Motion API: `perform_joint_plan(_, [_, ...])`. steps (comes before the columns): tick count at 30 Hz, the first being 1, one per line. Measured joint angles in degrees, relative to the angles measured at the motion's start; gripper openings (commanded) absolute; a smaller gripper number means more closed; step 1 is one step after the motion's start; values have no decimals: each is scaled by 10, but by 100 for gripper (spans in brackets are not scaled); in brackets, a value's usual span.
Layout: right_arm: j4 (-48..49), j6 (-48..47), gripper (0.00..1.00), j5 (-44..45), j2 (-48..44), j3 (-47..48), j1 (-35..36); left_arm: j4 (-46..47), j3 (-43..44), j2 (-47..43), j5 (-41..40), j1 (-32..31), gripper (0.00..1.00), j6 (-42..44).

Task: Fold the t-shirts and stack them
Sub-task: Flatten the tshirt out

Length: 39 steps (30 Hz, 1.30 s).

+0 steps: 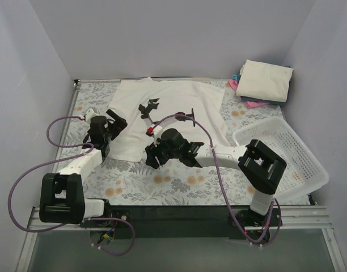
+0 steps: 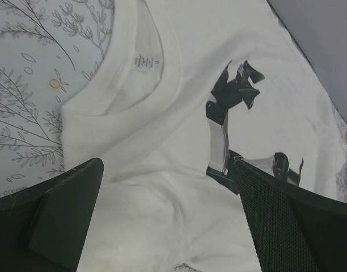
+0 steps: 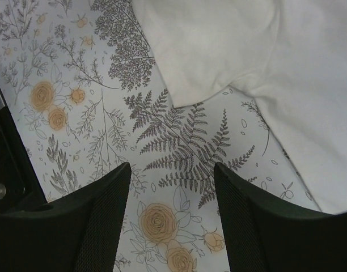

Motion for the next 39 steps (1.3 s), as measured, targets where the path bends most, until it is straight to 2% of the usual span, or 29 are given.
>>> perform_joint_plan(4, [7, 14, 55, -2, 43, 21, 8, -8, 3, -18, -11, 25, 94, 1])
perform_joint_plan(12, [10, 25, 56, 14, 105, 65, 21, -25, -24, -114, -16, 72, 95, 2])
perform_joint_plan(31, [-6, 34, 55, 76, 196, 160, 38, -47, -24, -130, -4, 75, 96, 8])
perform_joint_plan(34, [-9, 34, 52, 83, 208, 173, 43, -47, -24, -136, -2, 75, 96, 8])
perform_joint_plan(35, [-9, 34, 44, 86, 212, 178, 45, -47, -24, -137, -2, 75, 96, 8])
perform_joint_plan(36, [-8, 34, 43, 92, 216, 183, 47, -47, -24, -137, 0, 75, 96, 8])
perform_joint_plan(38, [-15, 29, 36, 101, 221, 192, 51, -47, -24, -138, 1, 75, 95, 8])
perform_joint_plan(39, [-19, 28, 25, 108, 226, 198, 52, -47, -24, -138, 2, 75, 96, 8])
